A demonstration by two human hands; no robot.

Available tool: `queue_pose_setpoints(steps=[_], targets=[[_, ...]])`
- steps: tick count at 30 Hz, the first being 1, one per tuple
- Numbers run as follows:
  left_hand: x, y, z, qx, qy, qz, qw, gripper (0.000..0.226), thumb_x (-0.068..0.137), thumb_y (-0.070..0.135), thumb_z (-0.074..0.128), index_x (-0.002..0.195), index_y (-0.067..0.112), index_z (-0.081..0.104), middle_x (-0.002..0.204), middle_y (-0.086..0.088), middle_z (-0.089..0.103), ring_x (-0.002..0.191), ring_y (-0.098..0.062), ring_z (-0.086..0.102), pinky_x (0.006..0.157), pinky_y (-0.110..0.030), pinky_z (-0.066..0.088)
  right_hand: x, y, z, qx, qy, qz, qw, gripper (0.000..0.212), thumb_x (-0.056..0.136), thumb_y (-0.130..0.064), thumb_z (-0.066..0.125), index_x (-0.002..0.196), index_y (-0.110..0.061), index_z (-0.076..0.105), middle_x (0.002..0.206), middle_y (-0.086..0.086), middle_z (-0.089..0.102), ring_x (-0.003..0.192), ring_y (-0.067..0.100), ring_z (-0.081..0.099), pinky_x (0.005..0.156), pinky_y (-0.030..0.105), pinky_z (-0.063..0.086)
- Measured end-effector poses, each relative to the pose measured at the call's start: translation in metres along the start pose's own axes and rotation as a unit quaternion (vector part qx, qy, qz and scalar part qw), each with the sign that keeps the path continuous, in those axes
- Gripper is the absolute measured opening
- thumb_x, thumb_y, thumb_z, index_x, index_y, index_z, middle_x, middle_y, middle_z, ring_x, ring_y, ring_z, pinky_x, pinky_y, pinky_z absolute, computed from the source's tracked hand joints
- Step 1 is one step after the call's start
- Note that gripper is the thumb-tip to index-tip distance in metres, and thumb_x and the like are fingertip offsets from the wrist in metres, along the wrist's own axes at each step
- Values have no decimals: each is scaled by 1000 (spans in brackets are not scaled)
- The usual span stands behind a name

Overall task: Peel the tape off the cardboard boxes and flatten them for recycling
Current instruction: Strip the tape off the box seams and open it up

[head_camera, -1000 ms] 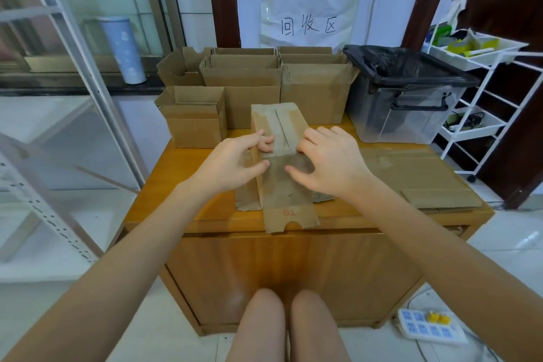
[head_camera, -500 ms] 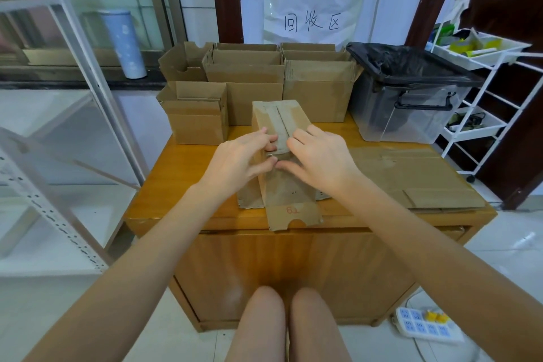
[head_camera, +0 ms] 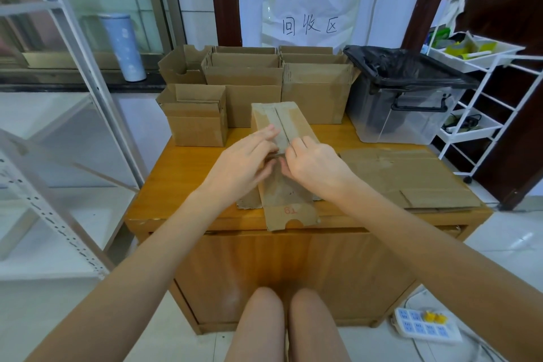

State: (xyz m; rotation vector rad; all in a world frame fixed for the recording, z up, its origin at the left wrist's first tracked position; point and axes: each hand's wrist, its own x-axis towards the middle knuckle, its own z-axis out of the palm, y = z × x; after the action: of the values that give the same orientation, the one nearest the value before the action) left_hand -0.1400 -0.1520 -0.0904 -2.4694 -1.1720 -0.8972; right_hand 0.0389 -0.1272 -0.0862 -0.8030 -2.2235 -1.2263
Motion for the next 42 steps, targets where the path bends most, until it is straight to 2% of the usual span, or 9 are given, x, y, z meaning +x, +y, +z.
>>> queue_pose_setpoints(steps=[4, 7, 12, 18, 25, 34, 38, 40, 42], targets=[[-2, 12, 9, -14, 34, -21, 999, 22, 81, 8, 70, 102, 2, 65, 109, -13, 63, 87, -23, 67, 71, -28, 56, 0, 2, 1, -9, -22, -32, 999, 23, 68, -18, 84, 65, -9, 63, 57, 5, 54, 47, 16, 50, 36, 24, 34], [4, 9, 7, -23, 52, 2, 998, 12, 83, 6, 67, 94, 1, 68, 98, -13, 67, 83, -26, 68, 68, -30, 56, 0, 6, 4, 11, -20, -46, 999, 21, 74, -18, 79, 66, -10, 62, 57, 4, 53, 47, 16, 49, 35, 24, 33], [6, -1, 3, -34, 56, 29, 997, 32, 91, 27, 47, 90, 3, 69, 95, -9, 70, 86, -23, 69, 69, -35, 60, -5, 27, 0, 176, -24, -3, 984, 38, 94, -37, 46, 79, -9, 68, 72, 4, 61, 60, 18, 56, 46, 25, 40], [2, -1, 14, 25, 102, 38, 994, 33, 94, 24, 44, 87, 3, 68, 94, -12, 71, 81, -25, 70, 59, -31, 59, -5, 16, 1, 185, -33, 87, 978, 30, 73, -38, 80, 75, -11, 68, 71, 2, 63, 61, 18, 57, 46, 23, 38], [0, 2, 21, 9, 132, -25, 991, 55, 104, 41, 25, 87, 2, 61, 88, -13, 71, 76, -26, 71, 55, -34, 59, -7, 13, 0, 179, -15, 85, 980, 24, 75, -34, 79, 76, -11, 70, 70, 2, 65, 59, 18, 59, 46, 22, 40], [1, 7, 21, -3, 119, -75, 990, 37, 93, 32, 42, 90, 2, 63, 88, -11, 71, 74, -25, 70, 57, -28, 55, -5, 8, -1, 131, -12, 17, 991, 20, 71, -19, 83, 74, -7, 68, 68, 7, 64, 55, 20, 59, 42, 23, 41], [-2, 8, 14, -13, 105, -53, 993, 33, 96, 28, 41, 105, 3, 62, 97, -11, 69, 83, -24, 70, 66, -26, 54, -4, 11, -1, 117, -34, -23, 992, 29, 59, -18, 90, 73, -8, 67, 65, 4, 61, 51, 16, 55, 41, 21, 38], [-2, 8, 9, -15, 87, -46, 995, 30, 95, 26, 52, 114, 4, 62, 103, -11, 69, 88, -22, 69, 70, -23, 50, -4, 13, -2, 129, -50, -35, 990, 32, 57, -18, 91, 75, -7, 67, 67, 5, 63, 52, 16, 57, 42, 22, 42], [1, 7, 6, 12, 63, -22, 998, 24, 89, 22, 64, 107, 6, 66, 100, -10, 68, 85, -23, 68, 67, -24, 52, -3, 13, -3, 137, -58, -36, 988, 30, 60, -18, 90, 77, -7, 68, 69, 6, 65, 54, 16, 60, 43, 23, 45]])
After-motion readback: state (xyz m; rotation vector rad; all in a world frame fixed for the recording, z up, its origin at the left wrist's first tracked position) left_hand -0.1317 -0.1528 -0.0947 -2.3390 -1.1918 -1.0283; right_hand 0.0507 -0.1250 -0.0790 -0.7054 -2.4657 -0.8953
